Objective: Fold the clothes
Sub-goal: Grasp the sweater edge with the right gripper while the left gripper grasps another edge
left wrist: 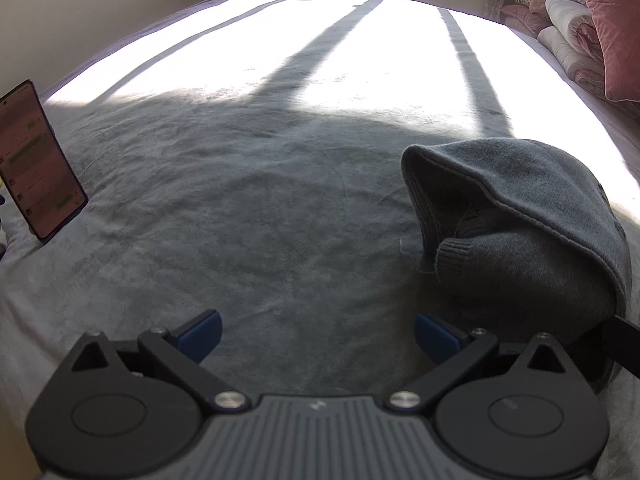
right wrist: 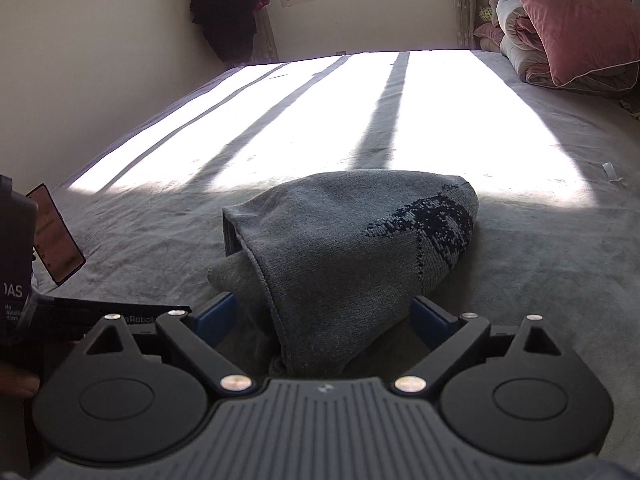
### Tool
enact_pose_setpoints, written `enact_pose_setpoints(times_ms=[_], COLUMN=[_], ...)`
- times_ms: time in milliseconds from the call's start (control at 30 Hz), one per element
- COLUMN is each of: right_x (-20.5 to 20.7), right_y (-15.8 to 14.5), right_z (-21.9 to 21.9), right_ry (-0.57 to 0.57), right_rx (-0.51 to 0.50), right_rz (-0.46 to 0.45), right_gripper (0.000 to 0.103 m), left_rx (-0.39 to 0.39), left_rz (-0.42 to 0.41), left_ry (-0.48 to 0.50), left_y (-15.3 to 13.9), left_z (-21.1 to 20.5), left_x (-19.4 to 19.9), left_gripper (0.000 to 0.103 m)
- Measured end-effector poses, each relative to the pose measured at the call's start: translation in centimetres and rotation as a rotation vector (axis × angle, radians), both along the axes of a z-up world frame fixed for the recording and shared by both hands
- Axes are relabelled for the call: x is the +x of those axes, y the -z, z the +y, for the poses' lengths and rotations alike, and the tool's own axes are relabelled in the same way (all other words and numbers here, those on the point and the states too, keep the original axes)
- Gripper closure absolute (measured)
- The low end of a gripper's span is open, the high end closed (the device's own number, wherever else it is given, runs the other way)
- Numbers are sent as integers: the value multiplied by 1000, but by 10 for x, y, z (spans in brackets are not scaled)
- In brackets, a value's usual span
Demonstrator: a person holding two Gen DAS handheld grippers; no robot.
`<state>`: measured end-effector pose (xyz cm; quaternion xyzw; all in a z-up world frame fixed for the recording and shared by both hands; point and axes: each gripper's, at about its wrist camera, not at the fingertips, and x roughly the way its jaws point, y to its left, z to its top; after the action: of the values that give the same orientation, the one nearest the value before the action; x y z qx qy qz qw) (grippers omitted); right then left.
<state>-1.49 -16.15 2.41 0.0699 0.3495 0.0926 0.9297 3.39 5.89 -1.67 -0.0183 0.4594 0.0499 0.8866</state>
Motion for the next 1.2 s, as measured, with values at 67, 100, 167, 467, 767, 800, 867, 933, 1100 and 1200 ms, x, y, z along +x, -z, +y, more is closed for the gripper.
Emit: enact_pose_setpoints(times_ms=[67,100,167,467,767,800,867,933,1100,1200], right_x=[2,1,1,-11,-18,-19,-22,-26,-35,-42], right_y=[6,8,12,4,-8,-9,-10,-11,-12,-10], right_z=[1,0,-1,-20,-60,-66,-76,-86,-112,-125], right_ry=[-7,-4,5,58,175,192,221,252,321,346], right_rx=[-12,-23,-46,-67,-50,-48,-46,-47,-39,-31], right_rz=[23,29,39,-10,-53,-56,-59,-62,-58,-49], right_gripper=[40,51,71,95,96,96,96,96,96,97], left_rx=[0,1,11,68,57,57,57,54,-74,-173], left_rz=[13,20,32,45,-29,-32,-33,-32,-39,-40], left_ry=[-8,-11,-11,0,0,2,14,38,114,128], left_y=[4,6,11,23,32,32,31,28,21,16], left_z=[2,3,3,-7,-5,-5,-5,-5,-8,-10], left_x=[1,2,3,2,-6,-6,-6,-4,-8,-10], left_gripper=[0,0,0,0,0,0,0,1,1,1])
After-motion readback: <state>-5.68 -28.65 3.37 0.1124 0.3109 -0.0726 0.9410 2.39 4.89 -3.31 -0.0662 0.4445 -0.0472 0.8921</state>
